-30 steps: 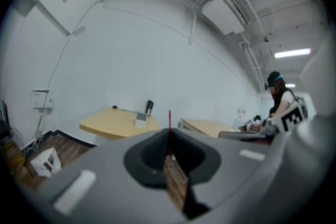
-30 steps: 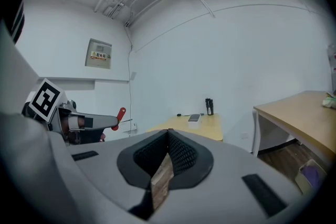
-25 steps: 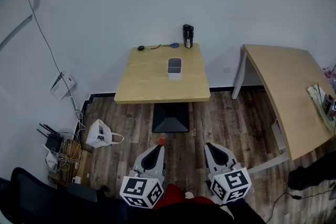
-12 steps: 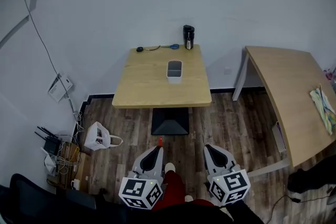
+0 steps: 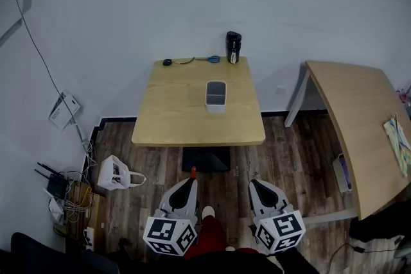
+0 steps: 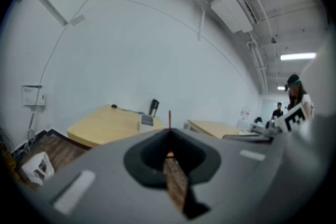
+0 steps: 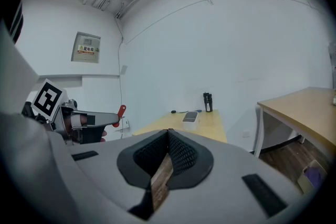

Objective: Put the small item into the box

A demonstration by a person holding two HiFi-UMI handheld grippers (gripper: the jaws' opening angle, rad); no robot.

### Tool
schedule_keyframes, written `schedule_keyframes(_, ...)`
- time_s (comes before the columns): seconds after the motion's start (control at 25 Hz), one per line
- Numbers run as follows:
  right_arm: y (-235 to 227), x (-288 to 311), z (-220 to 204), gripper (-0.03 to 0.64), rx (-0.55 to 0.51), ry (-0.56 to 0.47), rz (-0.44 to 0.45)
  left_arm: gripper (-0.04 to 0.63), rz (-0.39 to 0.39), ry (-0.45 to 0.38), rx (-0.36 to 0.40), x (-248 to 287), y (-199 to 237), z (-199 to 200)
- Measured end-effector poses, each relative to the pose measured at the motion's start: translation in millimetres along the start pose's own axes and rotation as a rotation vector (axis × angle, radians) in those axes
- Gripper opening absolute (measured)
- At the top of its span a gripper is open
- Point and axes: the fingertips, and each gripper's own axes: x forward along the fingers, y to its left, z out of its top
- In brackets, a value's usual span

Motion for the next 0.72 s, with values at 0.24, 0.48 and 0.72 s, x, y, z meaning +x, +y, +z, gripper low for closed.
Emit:
schedule_keyframes(0.24,-5,59,17,0.008,-0.006,0.016,-0.005,0.014,-0.003,0.021,0.003,40,41,13)
schedule_keyframes(0.48,-9,112,31,0.008,-0.007,0.025,-0.017,0.014,-0.015,0.022,0.007,78,76,31)
schedule_keyframes(0.72,-16,152,42,0.008,-0.004,0.038,-0.041,0.014,-0.018,0.021,0.021,107,108,50)
